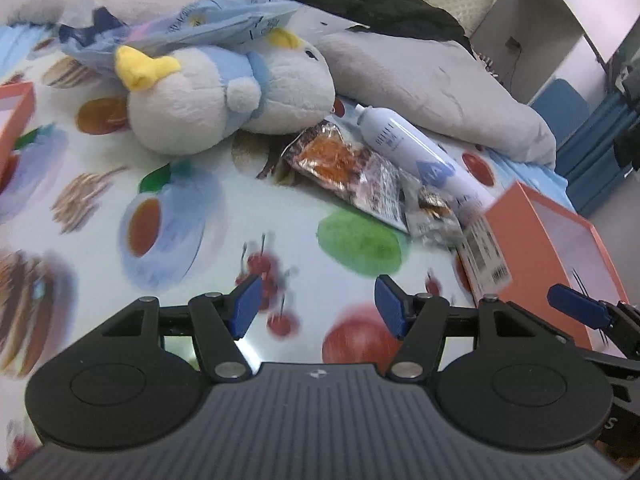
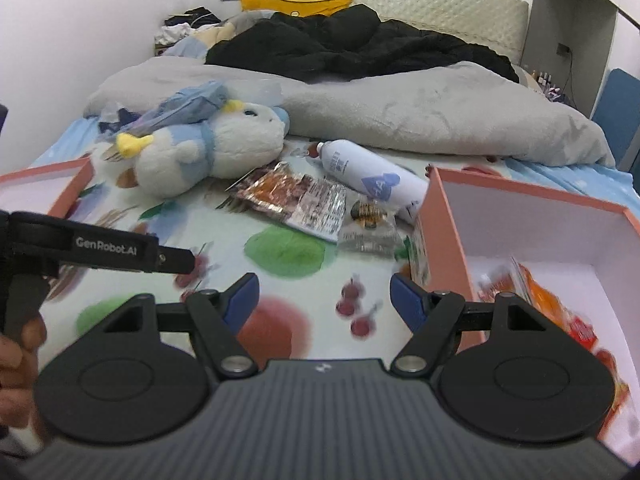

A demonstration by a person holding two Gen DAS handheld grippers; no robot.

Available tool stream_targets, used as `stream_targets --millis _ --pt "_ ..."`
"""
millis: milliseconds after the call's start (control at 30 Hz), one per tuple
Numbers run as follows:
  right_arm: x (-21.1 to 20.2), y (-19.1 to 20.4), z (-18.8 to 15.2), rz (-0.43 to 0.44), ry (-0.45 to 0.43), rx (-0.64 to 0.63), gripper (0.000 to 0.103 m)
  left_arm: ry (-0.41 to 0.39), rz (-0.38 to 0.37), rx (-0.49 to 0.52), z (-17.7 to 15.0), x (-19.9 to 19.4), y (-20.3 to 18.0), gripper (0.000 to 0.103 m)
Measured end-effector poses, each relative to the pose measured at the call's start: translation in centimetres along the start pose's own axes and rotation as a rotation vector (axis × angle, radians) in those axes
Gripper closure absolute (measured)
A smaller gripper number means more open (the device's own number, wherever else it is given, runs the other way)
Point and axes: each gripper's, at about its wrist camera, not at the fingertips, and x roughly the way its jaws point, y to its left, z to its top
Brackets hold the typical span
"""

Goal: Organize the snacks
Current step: 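Move both tools back toward the remaining snacks beside the plush toy, then grasp a clear spicy-strip packet with the left tool while the right tool grasps a small dark packet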

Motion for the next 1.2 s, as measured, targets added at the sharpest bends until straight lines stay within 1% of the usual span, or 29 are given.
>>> stream_targets --millis 67,167,200,233,267,333,467,533,700,833,967,1033,1133,1200 --pt "1.7 0.1 0.7 -0.014 -0.007 -0.009 0.032 -0.005 -0.009 -0.008 1.0 1.8 0.3 0.036" --pt "4.5 0.4 1.5 -0.054 -0.003 -0.042 0.033 -0.024 -0.001 -0.005 2.7 4.0 0.5 0.036" --pt "5.4 0.4 1.7 -0.063 0.002 -0.044 0.033 -0.028 0.001 0.013 3.2 4.6 0.5 0.035" --pt "6.2 0.3 1.9 -0.071 0.006 -0.038 0.034 -0.036 0.008 0.041 3.8 5.3 0.3 0.033" --pt "7.0 0.2 2.0 -0.079 0.014 -0.031 0.034 -0.043 0.021 0.054 4.2 5.8 0.4 0.027" --pt "8.4 0.2 2.3 -0.092 0.020 -0.041 0.035 -0.043 0.049 0.065 5.1 7.0 0.5 0.021" --pt "11.1 0.2 2.9 -0.140 0.039 -0.065 0.035 -0.044 0.048 0.072 6.1 9.0 1.0 0.021" --pt "12.2 0.5 3.2 -0.167 0.040 -0.099 0.035 -0.045 0.055 0.082 6.4 9.9 1.0 0.021" --pt "14.1 0.3 3.9 -0.194 0.040 -0.130 0.035 -0.085 0.042 0.089 6.8 10.6 1.3 0.021" --pt "15.3 0.2 4.3 -0.221 0.061 -0.160 0.038 -0.077 0.020 0.103 7.3 11.5 1.2 0.021" --pt "16.4 0.4 4.4 -0.226 0.089 -0.161 0.038 -0.072 0.004 0.127 7.7 12.9 0.6 0.022" --pt "16.9 0.4 4.4 -0.231 0.109 -0.168 0.042 -0.081 -0.004 0.140 8.0 13.3 0.3 0.022" --pt "17.7 0.0 4.3 -0.221 0.135 -0.157 0.045 -0.086 -0.012 0.130 8.2 14.0 0.2 0.022" --pt "17.9 0.1 4.1 -0.219 0.141 -0.161 0.046 -0.097 -0.013 0.124 8.2 14.2 0.1 0.022"
